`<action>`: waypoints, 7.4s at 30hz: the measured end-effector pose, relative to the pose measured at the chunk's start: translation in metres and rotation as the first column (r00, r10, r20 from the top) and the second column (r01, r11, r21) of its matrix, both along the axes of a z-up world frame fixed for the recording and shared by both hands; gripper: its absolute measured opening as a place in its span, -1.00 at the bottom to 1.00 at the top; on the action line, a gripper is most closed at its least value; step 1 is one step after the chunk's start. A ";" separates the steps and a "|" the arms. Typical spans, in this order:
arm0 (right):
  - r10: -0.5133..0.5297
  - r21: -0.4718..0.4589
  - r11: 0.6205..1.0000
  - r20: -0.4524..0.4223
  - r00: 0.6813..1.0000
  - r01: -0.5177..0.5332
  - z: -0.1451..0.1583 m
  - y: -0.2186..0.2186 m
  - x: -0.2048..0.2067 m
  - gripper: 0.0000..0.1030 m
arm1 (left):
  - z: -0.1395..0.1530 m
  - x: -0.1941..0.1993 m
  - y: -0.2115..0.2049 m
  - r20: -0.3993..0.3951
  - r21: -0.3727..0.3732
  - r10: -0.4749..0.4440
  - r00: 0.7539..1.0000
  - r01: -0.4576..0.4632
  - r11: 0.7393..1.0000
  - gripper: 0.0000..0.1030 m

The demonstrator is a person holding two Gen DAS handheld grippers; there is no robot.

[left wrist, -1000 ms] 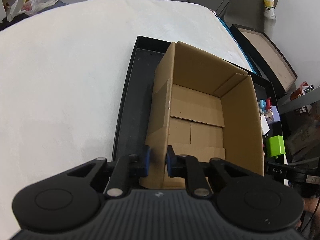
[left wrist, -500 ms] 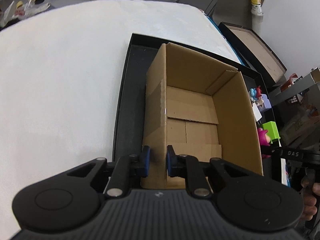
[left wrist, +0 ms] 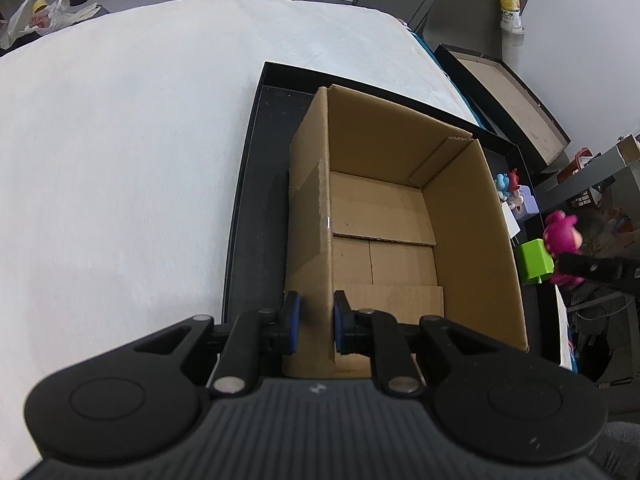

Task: Organize rigid objects
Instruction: 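Lift the pink figurine with the right gripper and carry it over the box, then lower the pink figurine into the box and open the right gripper, then move the right gripper to the lime-green toy and close on it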

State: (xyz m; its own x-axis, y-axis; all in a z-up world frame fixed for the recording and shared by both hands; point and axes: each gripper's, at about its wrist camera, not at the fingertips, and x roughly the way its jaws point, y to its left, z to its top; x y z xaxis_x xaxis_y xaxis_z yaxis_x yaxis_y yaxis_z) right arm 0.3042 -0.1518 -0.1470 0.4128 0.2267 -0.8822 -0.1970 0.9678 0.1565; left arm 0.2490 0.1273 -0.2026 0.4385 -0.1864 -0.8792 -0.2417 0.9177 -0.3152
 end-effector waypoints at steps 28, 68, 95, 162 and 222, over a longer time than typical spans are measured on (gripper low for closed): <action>0.135 0.008 0.991 0.031 0.990 -0.135 0.007 0.091 0.011 -0.44 | -0.005 0.003 0.002 0.012 -0.021 -0.020 1.000 0.020 1.000 -0.70; 0.142 0.105 0.985 -0.035 0.989 -0.137 -0.004 0.097 0.022 0.25 | -0.003 0.011 0.000 -0.035 0.001 0.002 0.999 -0.002 1.000 -0.67; -0.007 0.088 0.996 0.022 1.000 0.005 0.021 -0.023 0.003 0.46 | -0.003 0.008 -0.010 -0.026 0.063 0.045 0.999 -0.043 0.997 -0.71; -0.117 0.059 0.992 0.057 0.992 0.113 -0.078 -0.098 0.037 -0.07 | -0.020 0.021 -0.012 -0.119 0.110 0.011 0.993 0.002 0.994 -0.70; -0.152 0.285 0.934 -0.234 0.960 0.217 -0.107 -0.108 0.041 -0.08 | -0.018 0.025 -0.013 -0.108 0.105 0.023 0.994 -0.011 0.994 -0.69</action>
State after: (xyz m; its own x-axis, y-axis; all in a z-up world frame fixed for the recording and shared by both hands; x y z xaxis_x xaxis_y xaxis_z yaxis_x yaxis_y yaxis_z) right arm 0.3456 -0.2599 -0.2542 0.2913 0.4347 -0.8522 0.0487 0.8829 0.4670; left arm 0.2743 0.1142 -0.2208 0.3410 -0.0845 -0.9363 -0.2855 0.9396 -0.1887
